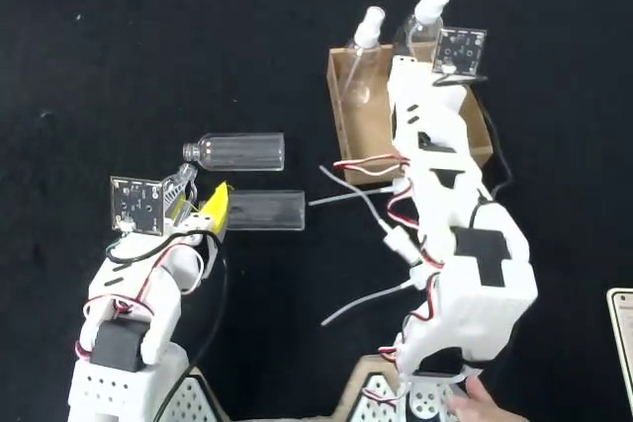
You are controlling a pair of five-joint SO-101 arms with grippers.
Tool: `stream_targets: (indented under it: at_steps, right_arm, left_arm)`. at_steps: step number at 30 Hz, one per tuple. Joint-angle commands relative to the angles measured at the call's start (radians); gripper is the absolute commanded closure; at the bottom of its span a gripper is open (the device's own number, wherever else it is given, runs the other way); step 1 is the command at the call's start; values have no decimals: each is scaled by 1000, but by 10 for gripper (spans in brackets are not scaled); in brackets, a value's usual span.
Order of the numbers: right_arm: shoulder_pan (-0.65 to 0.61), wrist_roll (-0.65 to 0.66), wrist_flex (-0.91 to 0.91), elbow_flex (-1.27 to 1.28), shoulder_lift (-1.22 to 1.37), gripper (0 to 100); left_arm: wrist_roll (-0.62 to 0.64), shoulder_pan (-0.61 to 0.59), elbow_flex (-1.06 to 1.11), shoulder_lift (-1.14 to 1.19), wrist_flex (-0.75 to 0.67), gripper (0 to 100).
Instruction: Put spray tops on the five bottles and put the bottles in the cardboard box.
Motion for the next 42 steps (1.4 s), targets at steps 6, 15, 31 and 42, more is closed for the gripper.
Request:
stream_targets:
  at_steps: [6,15,31,42]
  right_arm:
    - [3,-6,-34,-56,59,893]
    - [-3,-5,-34,-51,68,893]
    - [-2,-5,-34,-56,116,890]
    - [-15,-6,-26,-67,119,886]
  left_arm:
    - [-8,-5,-13,3,-26,823]
    - [-9,-5,-13,3,-26,823]
    - [-9,-10,-13,3,-26,823]
    - [-9,-8,-13,3,-26,823]
